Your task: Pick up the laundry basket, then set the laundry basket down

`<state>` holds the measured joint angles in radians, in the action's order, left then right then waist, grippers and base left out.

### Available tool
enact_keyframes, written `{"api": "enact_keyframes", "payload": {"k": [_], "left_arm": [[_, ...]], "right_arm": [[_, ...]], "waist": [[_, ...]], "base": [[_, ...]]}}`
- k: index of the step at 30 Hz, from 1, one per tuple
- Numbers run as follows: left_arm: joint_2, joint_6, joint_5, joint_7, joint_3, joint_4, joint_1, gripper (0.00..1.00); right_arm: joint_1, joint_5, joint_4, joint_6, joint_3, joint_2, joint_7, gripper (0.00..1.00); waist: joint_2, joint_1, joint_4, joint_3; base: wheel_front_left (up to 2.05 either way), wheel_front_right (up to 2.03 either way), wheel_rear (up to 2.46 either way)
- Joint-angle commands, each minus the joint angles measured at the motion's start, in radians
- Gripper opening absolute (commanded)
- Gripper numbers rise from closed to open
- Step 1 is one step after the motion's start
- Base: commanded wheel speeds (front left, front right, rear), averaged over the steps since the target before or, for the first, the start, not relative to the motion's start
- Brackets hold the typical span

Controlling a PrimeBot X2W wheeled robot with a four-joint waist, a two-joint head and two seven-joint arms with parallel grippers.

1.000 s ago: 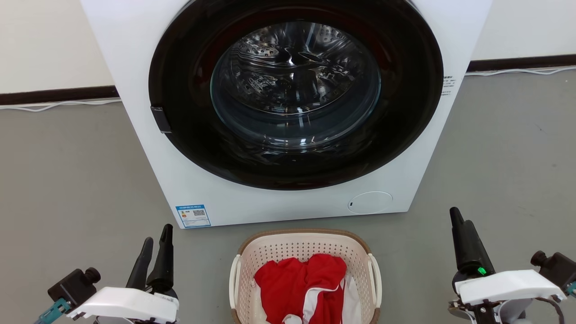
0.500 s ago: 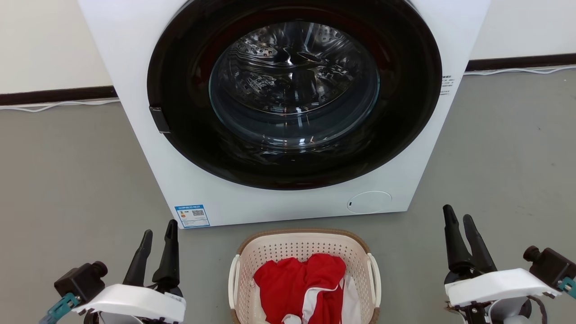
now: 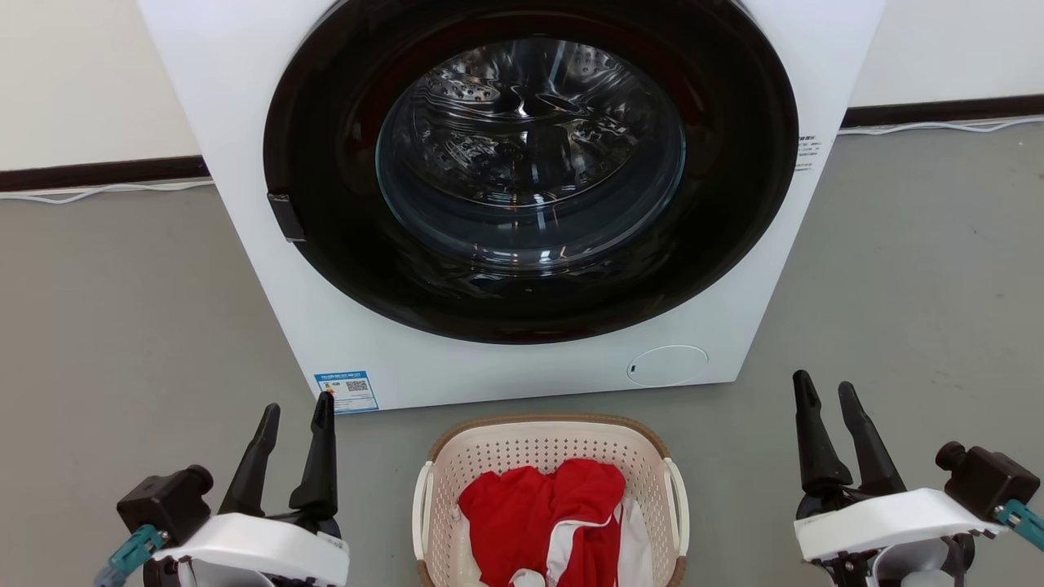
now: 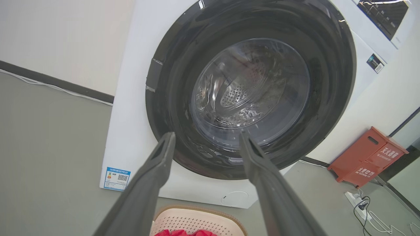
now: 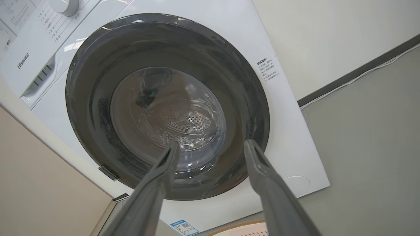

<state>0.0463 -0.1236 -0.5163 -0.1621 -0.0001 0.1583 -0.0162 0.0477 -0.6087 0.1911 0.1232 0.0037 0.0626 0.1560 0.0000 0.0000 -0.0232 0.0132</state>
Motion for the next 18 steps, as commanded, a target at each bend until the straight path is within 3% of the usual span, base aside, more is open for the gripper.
{"api": "enact_keyframes", "payload": {"k": [1, 18], "left_arm": [[0.01, -0.005, 0.039, -0.015, 0.019, -0.038, -0.058, 1.0], [0.016, -0.006, 0.231, -0.065, 0.003, -0.062, -0.062, 1.0]], "right_arm": [[0.055, 0.035, -0.024, 0.006, 0.023, 0.008, 0.021, 1.0], [0.065, 0.216, -0.023, 0.007, 0.046, 0.015, 0.071, 1.0]], "waist": [[0.0, 0.0, 0.0, 0.0], [0.0, 0.0, -0.007, -0.005]], "base": [[0.0, 0.0, 0.0], [0.0, 0.0, 0.0]]}}
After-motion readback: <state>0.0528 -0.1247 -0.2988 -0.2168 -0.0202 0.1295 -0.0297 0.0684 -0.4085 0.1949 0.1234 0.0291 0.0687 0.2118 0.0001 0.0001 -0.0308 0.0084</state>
